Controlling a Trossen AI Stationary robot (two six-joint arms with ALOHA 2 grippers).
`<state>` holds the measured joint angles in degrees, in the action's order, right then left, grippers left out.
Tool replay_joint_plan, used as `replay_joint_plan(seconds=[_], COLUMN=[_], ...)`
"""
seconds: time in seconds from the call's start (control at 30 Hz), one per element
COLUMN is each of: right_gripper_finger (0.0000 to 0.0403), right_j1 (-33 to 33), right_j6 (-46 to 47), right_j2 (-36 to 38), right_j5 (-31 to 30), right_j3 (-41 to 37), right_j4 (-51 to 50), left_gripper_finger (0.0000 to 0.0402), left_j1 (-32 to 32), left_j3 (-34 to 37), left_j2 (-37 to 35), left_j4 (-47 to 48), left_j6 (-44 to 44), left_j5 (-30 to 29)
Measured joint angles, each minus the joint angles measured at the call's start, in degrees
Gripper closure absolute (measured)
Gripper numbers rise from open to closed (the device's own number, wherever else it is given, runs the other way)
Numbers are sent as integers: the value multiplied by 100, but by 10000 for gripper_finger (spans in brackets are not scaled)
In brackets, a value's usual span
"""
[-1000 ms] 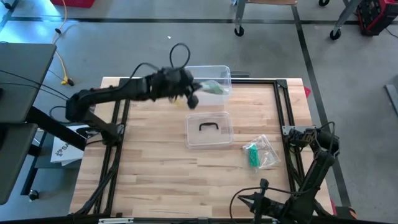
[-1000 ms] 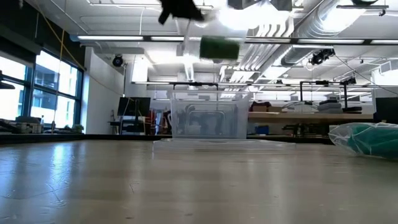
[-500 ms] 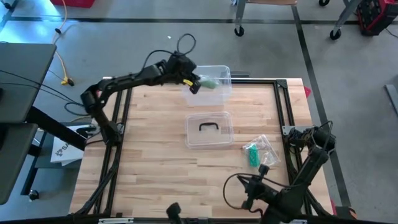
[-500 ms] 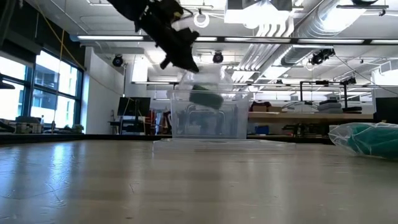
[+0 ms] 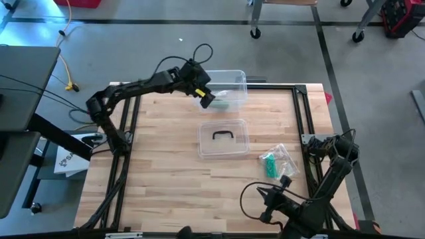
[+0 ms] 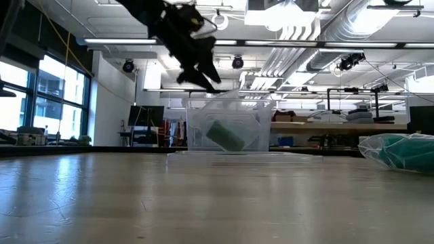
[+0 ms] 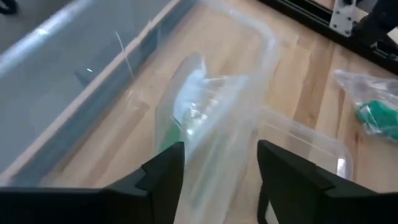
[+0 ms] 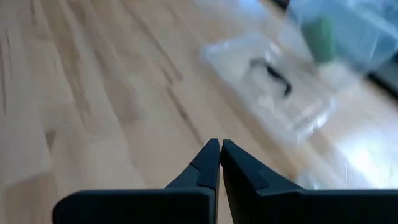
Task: Roll bandage
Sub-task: Put the packaged blue bandage into the transparent bin
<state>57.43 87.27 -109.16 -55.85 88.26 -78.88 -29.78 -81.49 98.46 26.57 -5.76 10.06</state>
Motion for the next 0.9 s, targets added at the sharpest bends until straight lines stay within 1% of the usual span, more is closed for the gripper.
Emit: replay_joint_plan(seconds=[0.07, 0.2, 0.27, 0.4, 0.5, 0.6, 0.7, 0.77, 0.83, 0.9], right_gripper_finger=[394, 391, 382, 351, 327, 309, 296, 293, 293, 293], right_j1=[8, -77, -126, -105, -99, -180, -368, -577, -852, -1146], right_j6=[173, 282, 195, -95, 133, 457, 783, 1101, 1634, 1973], right_j2=[9, 196, 362, 728, 1067, 1428, 1828, 2027, 2187, 2312], right_j5=[407, 1498, 1858, 1968, 2045, 2344, 2897, 3412, 4148, 4811], right_j3=[127, 412, 444, 130, -294, -859, -1588, -2161, -2706, -3177], right_j4=[-208, -475, -513, -429, -366, -209, 82, 184, 180, 182], left_gripper_finger=[203, 207, 209, 211, 211, 211, 211, 211, 211, 211], left_j1=[164, 701, 1032, 1858, 2532, 3222, 3852, 4219, 4548, 4885], left_j3=[0, -2, 3, 353, 799, 1423, 2107, 2525, 2928, 3267], left_j2=[-328, -1105, -1458, -2003, -2283, -2406, -2395, -2369, -2339, -2328], left_j4=[245, 506, 632, 699, 620, 128, -622, -1189, -1708, -2241], left_j6=[25, 179, 160, 62, -117, -335, -710, -1024, -1314, -1566], left_j5=[-332, -1122, -1242, -1271, -1314, -1757, -2258, -2362, -2435, -2623])
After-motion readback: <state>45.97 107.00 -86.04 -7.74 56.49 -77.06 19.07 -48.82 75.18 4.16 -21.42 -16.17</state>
